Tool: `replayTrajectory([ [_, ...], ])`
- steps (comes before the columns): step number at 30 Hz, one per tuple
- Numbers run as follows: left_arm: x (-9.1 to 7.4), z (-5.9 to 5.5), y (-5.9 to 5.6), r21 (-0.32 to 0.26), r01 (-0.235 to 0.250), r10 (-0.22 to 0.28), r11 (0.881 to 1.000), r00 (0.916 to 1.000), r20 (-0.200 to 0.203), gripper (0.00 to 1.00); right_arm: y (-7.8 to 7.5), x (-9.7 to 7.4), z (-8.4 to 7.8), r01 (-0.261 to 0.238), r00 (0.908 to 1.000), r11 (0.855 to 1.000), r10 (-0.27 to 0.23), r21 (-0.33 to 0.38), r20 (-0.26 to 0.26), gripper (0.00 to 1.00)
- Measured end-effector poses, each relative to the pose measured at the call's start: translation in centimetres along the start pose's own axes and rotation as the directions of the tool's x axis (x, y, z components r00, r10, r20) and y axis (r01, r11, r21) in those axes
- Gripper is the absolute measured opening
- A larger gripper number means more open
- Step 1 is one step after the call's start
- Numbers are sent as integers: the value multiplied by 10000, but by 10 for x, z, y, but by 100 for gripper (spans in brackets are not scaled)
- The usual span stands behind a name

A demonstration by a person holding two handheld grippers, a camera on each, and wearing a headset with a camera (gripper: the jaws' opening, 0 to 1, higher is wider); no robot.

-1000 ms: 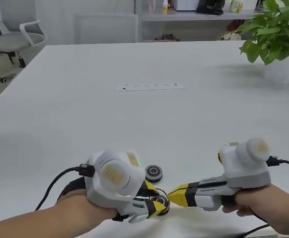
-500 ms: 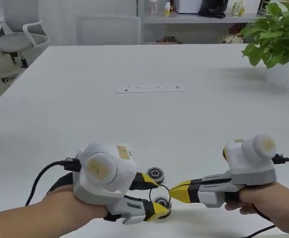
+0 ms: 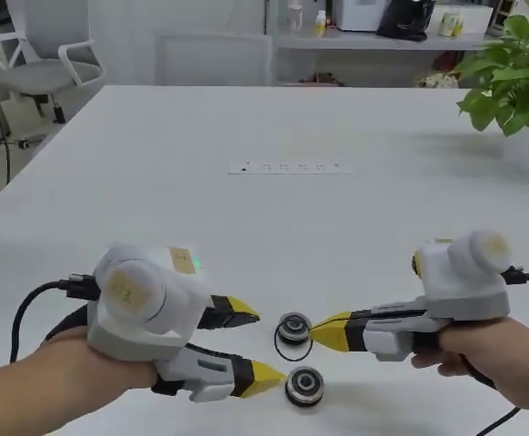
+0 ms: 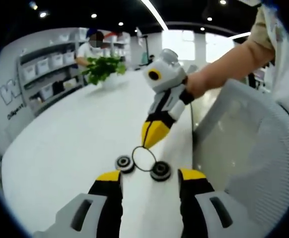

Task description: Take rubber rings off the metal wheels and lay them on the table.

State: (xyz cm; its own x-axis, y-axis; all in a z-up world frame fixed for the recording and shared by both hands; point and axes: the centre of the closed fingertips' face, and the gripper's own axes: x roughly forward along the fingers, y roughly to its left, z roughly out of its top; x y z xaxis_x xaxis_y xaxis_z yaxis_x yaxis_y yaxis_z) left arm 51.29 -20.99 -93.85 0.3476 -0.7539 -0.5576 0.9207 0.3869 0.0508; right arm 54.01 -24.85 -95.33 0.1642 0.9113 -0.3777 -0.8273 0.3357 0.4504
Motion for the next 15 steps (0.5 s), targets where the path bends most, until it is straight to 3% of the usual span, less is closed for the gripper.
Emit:
replayTrajectory([
  [15, -27, -12, 16, -520, -487, 487, 9975, 9988, 1, 57, 3, 25, 5, -224, 9980, 9987, 197, -447, -597, 0],
])
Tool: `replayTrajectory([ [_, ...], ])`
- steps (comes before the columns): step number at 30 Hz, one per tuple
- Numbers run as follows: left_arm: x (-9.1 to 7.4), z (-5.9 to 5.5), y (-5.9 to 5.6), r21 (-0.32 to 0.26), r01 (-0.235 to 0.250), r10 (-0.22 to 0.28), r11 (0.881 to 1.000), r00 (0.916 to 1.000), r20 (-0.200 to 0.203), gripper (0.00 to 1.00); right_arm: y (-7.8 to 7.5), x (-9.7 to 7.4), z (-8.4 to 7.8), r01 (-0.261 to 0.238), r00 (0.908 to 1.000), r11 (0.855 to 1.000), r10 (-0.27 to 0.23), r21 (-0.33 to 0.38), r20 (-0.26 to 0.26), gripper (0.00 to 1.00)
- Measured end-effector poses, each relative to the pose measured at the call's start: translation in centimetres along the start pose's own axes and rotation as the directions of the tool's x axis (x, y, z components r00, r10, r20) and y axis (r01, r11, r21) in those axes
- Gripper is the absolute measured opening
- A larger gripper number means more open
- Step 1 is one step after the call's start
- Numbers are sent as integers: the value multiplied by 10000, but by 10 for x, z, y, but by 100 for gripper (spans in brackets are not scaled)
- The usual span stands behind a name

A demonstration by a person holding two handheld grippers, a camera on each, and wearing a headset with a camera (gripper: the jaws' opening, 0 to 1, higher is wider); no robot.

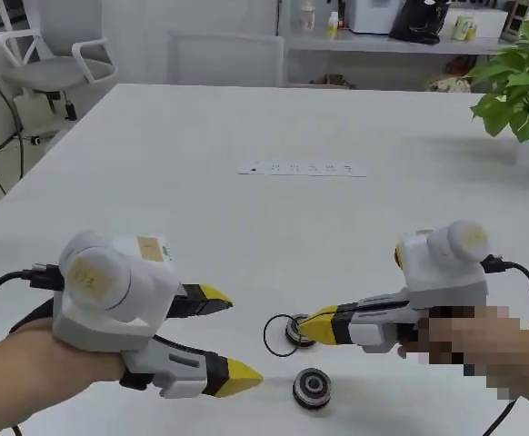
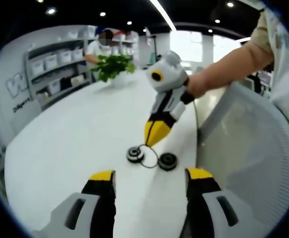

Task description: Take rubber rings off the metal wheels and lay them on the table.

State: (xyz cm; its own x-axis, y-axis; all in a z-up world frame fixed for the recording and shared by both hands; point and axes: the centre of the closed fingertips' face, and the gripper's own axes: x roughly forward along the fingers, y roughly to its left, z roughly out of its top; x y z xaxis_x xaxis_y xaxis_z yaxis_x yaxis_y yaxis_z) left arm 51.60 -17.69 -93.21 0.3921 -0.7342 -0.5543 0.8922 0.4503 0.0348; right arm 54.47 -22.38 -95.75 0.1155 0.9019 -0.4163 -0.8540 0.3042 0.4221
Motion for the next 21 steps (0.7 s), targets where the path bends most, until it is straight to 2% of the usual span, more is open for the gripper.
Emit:
replayTrajectory([
  [6, -5, -5, 4, -205, -183, 183, 9996, 9998, -5, 60, -4, 11, -7, 19, 9988, 9998, -28, -182, -486, 0],
  [9, -6, -6, 5, -493, -178, 180, 9986, 9998, 49, 60, -4, 15, -10, -5, 9974, 9996, -15, -281, -724, 0],
  [21, -8, -11, 3, -502, -249, 246, 9984, 9997, -59, 61, -5, 36, -24, 36, 9878, 9979, -137, -653, -1551, 0],
])
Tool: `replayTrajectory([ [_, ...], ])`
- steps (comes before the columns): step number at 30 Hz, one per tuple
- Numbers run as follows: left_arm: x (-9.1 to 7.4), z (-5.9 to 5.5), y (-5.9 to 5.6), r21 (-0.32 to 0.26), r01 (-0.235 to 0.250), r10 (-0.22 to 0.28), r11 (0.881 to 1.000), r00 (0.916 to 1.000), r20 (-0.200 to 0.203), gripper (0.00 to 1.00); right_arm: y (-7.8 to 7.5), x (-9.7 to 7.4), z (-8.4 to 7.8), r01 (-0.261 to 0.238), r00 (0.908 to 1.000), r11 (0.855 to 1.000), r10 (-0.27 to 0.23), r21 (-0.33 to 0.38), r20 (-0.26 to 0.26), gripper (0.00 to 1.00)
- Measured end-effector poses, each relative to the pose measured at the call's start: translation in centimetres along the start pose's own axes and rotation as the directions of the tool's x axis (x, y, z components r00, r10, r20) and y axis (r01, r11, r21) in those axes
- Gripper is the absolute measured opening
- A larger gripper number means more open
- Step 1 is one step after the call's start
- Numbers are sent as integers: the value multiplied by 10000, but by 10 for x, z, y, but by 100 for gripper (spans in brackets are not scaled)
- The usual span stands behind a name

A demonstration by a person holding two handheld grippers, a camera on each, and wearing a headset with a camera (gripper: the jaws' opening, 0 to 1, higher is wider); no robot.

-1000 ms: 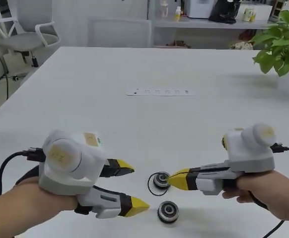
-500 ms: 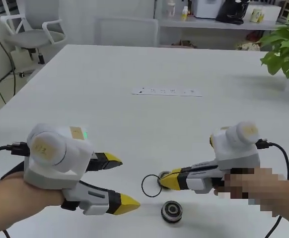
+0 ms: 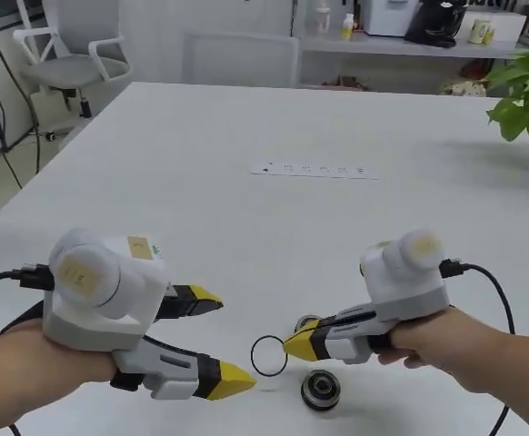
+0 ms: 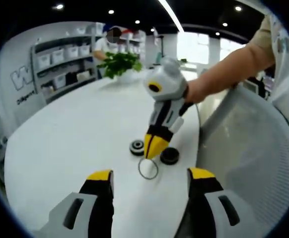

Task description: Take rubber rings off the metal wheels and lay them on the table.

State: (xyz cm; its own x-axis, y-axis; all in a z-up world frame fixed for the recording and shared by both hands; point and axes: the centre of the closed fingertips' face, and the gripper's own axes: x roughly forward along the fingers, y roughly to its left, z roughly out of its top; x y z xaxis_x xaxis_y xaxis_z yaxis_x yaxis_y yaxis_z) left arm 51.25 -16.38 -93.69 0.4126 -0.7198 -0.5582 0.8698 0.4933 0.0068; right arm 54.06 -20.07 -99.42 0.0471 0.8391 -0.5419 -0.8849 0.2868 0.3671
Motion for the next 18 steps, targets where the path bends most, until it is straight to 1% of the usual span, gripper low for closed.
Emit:
replayTrajectory([
  [4, 0, -2, -1, -15, -1, 1, 10000, 10000, -40, 60, 1, 4, -6, 50, 9993, 9996, -61, -284, -374, 0],
  [6, 0, -2, -1, -24, 5, -5, 10000, 10000, -52, 60, 1, 5, -6, 64, 9991, 9994, -79, -344, -417, 0],
  [10, 0, -2, -2, -23, 40, -40, 10000, 10000, -80, 60, 1, 4, -6, 145, 9992, 9990, -161, -431, -376, 6],
  [12, 0, -3, -2, -11, 55, -55, 10000, 9999, -105, 60, 1, 3, -5, 167, 9991, 9988, -184, -463, -369, 7],
  [16, 0, -3, -3, 8, 98, -98, 10000, 9998, -146, 60, -2, -3, -2, 287, 9995, 9988, -293, -406, -143, 14],
  [18, 0, -3, -4, 13, 110, -109, 9999, 9998, -166, 60, -3, -5, 0, 325, 9995, 9988, -327, -353, -49, 15],
])
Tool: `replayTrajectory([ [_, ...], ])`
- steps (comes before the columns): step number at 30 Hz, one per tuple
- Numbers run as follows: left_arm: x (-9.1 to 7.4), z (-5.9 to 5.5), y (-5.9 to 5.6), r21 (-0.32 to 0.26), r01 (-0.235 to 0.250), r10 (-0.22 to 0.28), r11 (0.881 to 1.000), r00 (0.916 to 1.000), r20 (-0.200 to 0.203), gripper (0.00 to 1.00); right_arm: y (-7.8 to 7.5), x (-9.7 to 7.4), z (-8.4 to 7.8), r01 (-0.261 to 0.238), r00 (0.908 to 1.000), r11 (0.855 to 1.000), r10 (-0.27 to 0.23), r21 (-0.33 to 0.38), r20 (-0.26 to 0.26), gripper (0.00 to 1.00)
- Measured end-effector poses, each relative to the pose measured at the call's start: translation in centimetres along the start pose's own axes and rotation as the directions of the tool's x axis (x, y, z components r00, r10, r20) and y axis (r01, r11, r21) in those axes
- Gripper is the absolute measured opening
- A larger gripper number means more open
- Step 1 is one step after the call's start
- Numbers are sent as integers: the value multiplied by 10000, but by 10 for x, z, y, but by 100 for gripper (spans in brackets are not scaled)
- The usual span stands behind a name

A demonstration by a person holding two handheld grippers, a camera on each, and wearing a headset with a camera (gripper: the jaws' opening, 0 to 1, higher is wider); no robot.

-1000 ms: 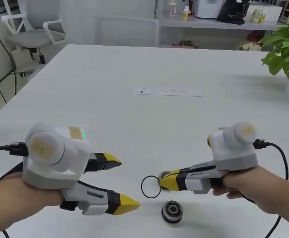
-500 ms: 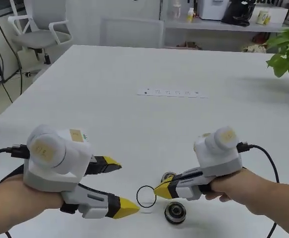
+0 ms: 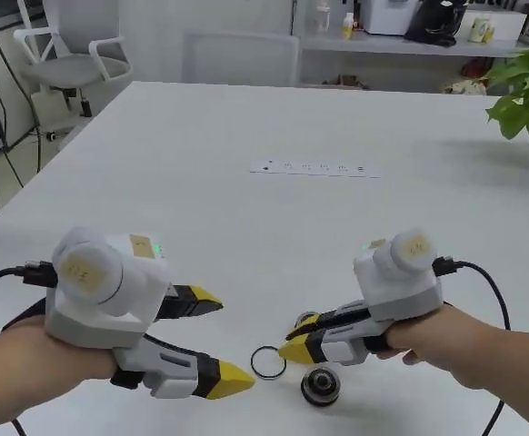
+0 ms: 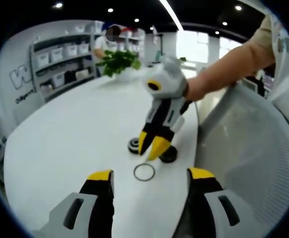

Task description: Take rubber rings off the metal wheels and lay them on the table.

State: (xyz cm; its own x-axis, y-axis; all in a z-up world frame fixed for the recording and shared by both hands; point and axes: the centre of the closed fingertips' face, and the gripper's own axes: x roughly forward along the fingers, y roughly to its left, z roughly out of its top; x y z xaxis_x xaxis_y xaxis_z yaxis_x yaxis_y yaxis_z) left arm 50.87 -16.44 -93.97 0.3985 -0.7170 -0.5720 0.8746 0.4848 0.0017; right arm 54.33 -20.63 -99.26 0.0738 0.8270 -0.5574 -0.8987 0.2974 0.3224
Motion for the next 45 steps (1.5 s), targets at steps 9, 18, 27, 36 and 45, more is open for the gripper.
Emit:
replayTrajectory([
  [9, 5, 5, -1, 137, 181, -181, 9997, 9998, -70, 59, -1, -20, 11, 120, 9979, 9999, -126, 86, 633, 19],
  [18, 18, 12, -6, 293, 456, -452, 9985, 9989, -141, 58, -2, -41, 8, 202, 9951, 9997, -213, 125, 966, 21],
  [27, 35, 15, -9, 407, 756, -744, 9963, 9968, -299, 56, -3, -55, -3, 287, 9938, 9994, -306, 189, 1070, 23],
  [36, 55, 7, -16, 571, 1146, -1102, 9918, 9910, -755, 54, 1, -56, -23, 272, 9966, 9996, -271, -12, 776, 25],
  [45, 70, 3, -25, 683, 1442, -1373, 9872, 9858, -969, 50, 9, -50, -47, 114, 9999, 9967, -110, -803, 50, 26],
])
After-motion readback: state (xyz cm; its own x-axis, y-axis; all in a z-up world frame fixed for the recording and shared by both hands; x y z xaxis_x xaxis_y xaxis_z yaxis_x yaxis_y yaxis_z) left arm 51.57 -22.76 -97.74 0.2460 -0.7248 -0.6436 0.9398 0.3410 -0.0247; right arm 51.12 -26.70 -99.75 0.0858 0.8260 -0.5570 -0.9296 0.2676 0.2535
